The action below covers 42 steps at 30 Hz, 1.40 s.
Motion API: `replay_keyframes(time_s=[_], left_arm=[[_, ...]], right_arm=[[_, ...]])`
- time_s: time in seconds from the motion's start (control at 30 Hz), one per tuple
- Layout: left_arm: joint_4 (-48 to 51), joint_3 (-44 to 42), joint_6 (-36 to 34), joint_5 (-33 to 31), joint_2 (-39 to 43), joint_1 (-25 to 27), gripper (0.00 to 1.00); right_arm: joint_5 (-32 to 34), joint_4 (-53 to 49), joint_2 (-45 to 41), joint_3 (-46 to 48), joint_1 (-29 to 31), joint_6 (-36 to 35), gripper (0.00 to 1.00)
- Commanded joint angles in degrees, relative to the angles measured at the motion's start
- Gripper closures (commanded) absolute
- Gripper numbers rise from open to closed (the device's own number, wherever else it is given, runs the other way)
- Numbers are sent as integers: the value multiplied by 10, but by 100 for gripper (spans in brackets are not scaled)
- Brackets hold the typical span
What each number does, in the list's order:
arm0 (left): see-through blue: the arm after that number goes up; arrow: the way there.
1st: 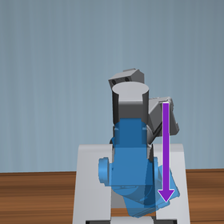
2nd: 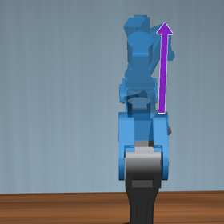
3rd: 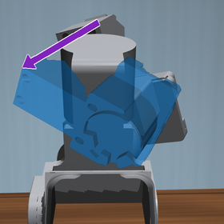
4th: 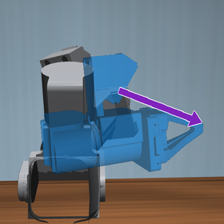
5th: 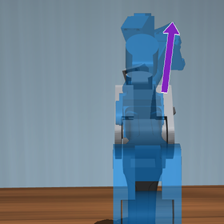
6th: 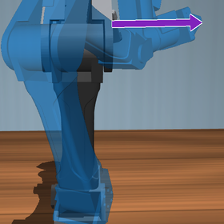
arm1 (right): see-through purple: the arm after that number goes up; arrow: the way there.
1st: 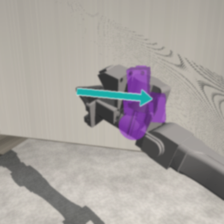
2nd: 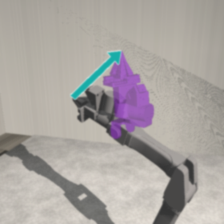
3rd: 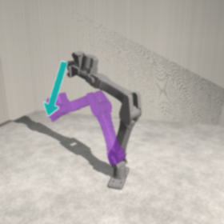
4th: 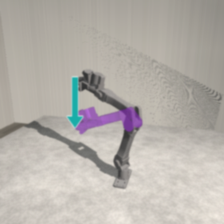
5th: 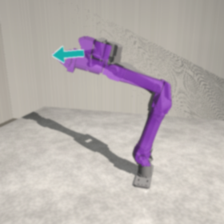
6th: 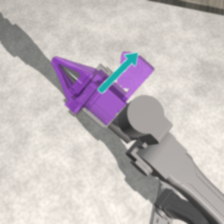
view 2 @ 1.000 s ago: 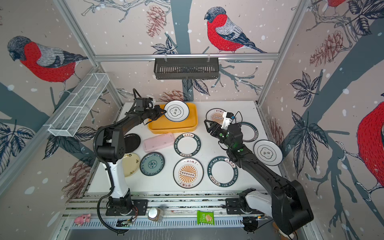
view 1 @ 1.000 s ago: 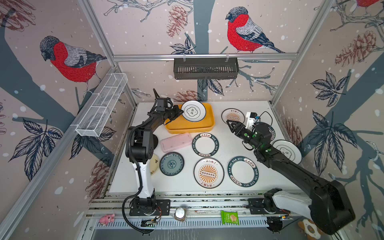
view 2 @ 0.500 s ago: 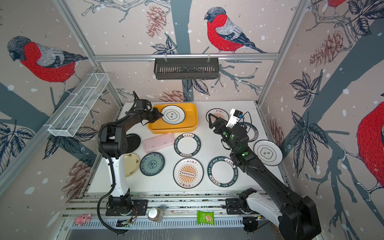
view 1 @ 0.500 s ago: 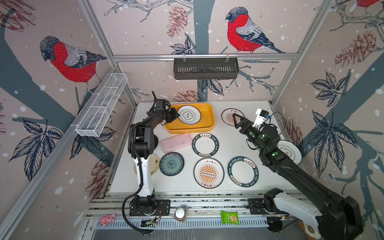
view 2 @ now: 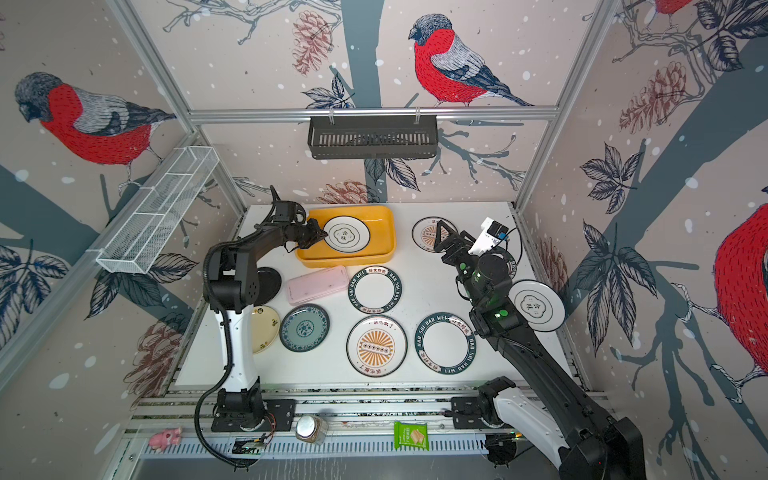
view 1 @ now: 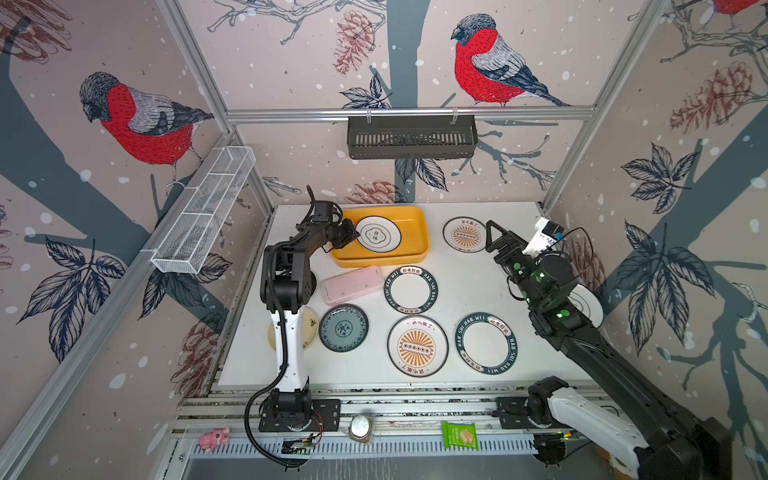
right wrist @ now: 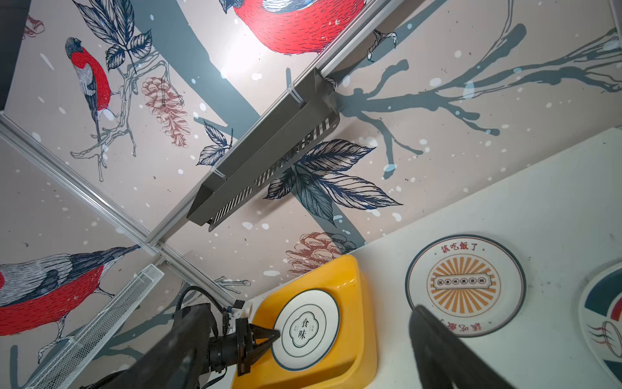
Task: Place the plates into the plastic bin on the countertop
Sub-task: 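Lower the plate into the yellow bin with the left gripper while the right gripper withdraws, then open the left gripper and lift it off the plate in the bin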
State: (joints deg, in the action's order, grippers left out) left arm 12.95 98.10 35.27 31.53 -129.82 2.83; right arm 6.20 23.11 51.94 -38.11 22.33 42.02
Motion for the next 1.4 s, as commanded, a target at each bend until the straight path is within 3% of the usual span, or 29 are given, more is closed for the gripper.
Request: replay_keyframes(time_s=[0.0, 0.07, 0.4, 0.63, 1.03, 1.23, 1.37], left_arm=[[12, 7, -10, -7, -6, -2, 94], [14, 7, -13, -11, -6, -1, 81], [23, 4, -21, -21, -8, -2, 68], [23, 2, -22, -36, 4, -2, 30], [-19, -43, -40, -52, 68, -1, 16], [11, -53, -75, -140, 122, 8, 10], [2, -79, -90, -154, 177, 24, 5]], right_arm=[[14, 21, -7, 9, 0, 10, 7], [13, 24, -6, 14, 1, 13, 7], [10, 31, 19, 10, 1, 18, 7], [6, 28, 39, 2, 4, 17, 7], [11, 38, 51, 2, 13, 16, 0], [13, 44, 65, -2, 23, 25, 0], [12, 43, 87, -13, 31, 25, 0]])
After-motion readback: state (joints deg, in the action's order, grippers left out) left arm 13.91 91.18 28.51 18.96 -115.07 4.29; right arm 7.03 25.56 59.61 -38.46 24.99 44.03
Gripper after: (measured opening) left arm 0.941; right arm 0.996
